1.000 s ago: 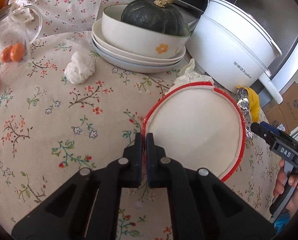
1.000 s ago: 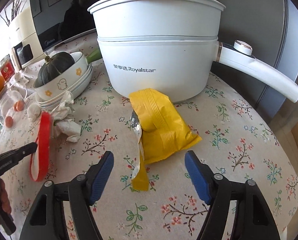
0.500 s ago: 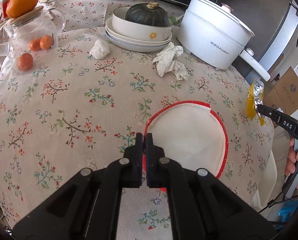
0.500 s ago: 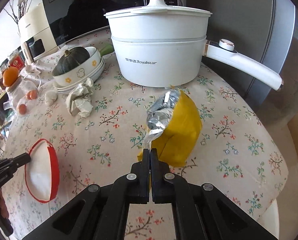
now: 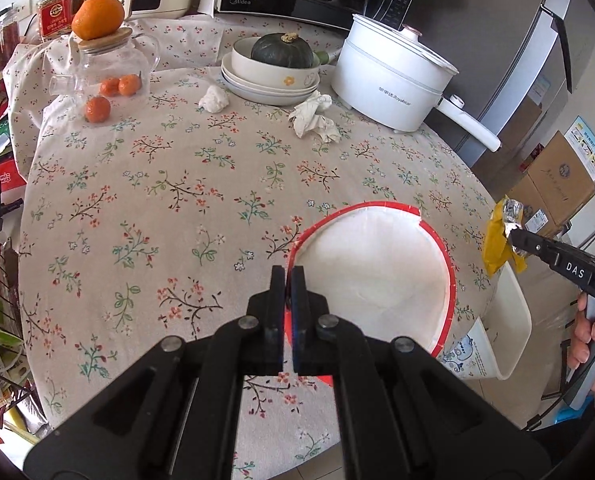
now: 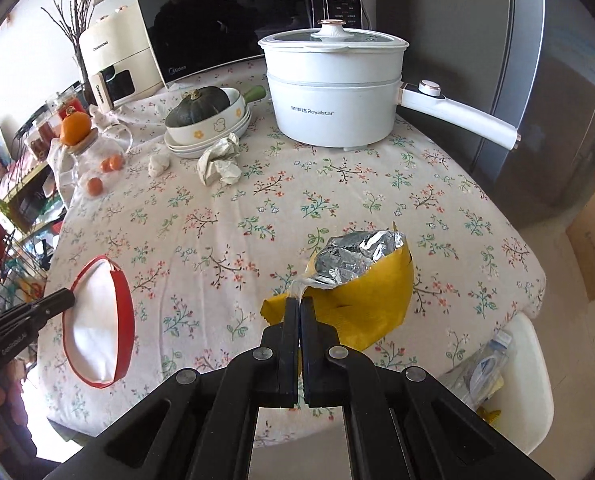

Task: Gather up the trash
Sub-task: 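Grasp the red-rimmed lid with the left gripper while the right grasps the yellow foil bag, then carry the red-rimmed lid and yellow foil bag over the white bin, then open the left gripper to drop the lid while the right drops the bag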

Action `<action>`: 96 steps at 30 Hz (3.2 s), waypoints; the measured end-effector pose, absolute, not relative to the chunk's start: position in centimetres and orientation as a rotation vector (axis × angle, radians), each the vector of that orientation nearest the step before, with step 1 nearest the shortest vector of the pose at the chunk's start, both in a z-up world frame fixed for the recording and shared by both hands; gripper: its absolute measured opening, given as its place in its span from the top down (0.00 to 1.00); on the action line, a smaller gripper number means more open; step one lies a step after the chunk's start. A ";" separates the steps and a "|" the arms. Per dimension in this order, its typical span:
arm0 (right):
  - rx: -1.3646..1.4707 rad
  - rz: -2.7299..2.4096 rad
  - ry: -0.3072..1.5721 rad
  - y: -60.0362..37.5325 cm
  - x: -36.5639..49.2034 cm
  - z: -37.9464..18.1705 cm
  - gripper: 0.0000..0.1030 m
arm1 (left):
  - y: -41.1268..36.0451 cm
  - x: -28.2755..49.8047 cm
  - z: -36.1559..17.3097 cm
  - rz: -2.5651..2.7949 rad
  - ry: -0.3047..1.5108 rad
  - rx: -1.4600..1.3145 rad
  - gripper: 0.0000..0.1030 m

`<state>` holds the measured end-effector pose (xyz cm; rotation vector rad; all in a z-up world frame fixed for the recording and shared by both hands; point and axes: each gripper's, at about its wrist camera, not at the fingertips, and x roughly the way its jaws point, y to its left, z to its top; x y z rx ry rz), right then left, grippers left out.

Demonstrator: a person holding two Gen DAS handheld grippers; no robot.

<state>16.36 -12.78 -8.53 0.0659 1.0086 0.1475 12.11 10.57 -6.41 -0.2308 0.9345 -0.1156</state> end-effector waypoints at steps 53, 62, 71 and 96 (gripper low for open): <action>0.445 -0.202 1.164 -37.1 4.6 -14.1 0.98 | -17.2 13.1 -7.7 -0.558 0.919 -0.005 0.97; 0.491 -0.243 1.171 -40.0 3.1 -15.0 0.98 | -21.9 13.4 -9.8 -0.542 0.894 0.103 0.97; 0.484 -0.254 1.176 -40.4 3.4 -15.3 0.98 | -23.9 14.3 -11.5 -0.547 0.849 0.127 0.96; 0.436 -0.282 1.154 -34.9 8.6 -13.5 0.35 | -8.9 13.3 -4.9 -0.376 0.862 0.066 0.02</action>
